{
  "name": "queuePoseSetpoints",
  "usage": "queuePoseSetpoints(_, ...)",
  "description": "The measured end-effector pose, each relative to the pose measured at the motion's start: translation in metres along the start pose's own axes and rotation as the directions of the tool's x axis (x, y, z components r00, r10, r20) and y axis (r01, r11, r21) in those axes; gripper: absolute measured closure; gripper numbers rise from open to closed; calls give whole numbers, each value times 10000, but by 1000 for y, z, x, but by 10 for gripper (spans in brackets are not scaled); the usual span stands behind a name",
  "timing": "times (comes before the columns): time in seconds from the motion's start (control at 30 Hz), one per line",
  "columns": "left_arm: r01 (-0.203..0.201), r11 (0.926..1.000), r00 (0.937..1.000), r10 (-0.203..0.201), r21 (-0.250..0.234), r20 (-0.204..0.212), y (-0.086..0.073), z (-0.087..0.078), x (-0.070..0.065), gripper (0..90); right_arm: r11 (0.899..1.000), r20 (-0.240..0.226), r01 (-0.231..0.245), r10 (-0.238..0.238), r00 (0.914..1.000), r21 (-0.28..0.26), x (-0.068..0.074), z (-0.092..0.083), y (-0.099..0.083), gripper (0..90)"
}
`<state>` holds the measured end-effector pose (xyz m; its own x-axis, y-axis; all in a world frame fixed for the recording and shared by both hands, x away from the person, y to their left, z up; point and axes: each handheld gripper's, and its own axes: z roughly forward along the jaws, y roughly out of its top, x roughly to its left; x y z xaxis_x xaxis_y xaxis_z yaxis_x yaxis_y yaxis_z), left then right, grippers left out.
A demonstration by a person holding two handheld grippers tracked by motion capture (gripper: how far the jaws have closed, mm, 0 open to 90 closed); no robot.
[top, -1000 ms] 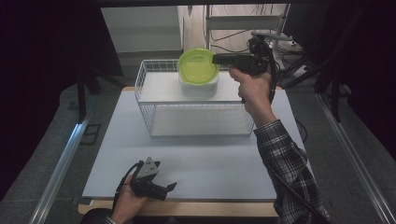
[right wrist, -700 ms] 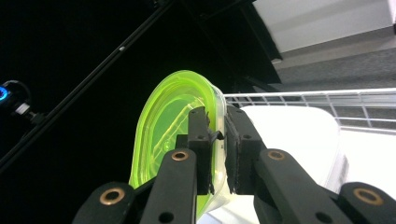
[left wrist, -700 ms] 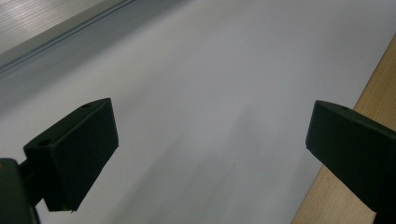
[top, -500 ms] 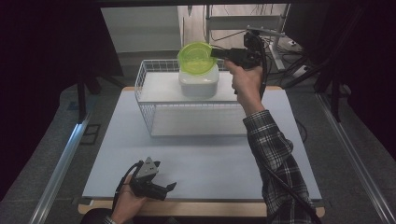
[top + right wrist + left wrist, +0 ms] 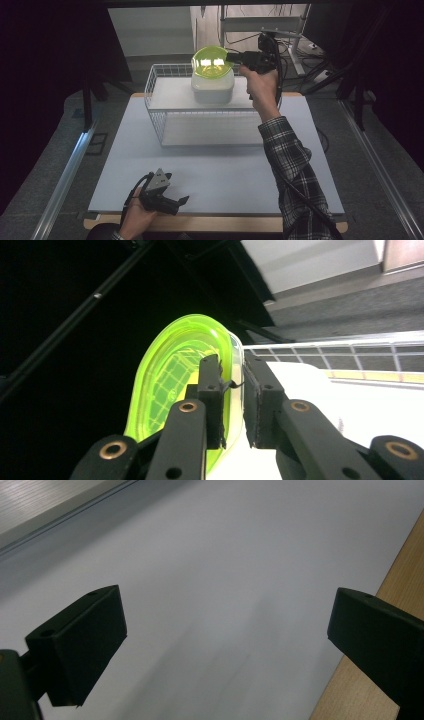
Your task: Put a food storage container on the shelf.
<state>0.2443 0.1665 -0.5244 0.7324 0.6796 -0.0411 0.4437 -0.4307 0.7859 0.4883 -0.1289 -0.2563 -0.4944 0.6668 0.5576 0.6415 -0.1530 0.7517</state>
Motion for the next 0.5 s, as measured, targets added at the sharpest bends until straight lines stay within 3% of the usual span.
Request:
queuePoseSetpoints(0.1,-9,10000,10000,9,7,17,0,0,0,22,10000,232,59,-59,9997,-11,1,3,1,723)
queuePoseSetpoints(0.27,-13,10000,10000,13,45,29,0,0,0,22,10000,204,20,-19,9998,-44,0,6,1,693)
queuePoseSetpoints(0.4,-71,9999,10000,71,82,36,0,0,0,22,9987,1005,515,-510,9936,-23,1,7,1,626)
queuePoseSetpoints(0.5,-64,9999,10000,63,91,39,0,0,0,22,9990,884,445,-436,9951,-80,-2,7,1,587)
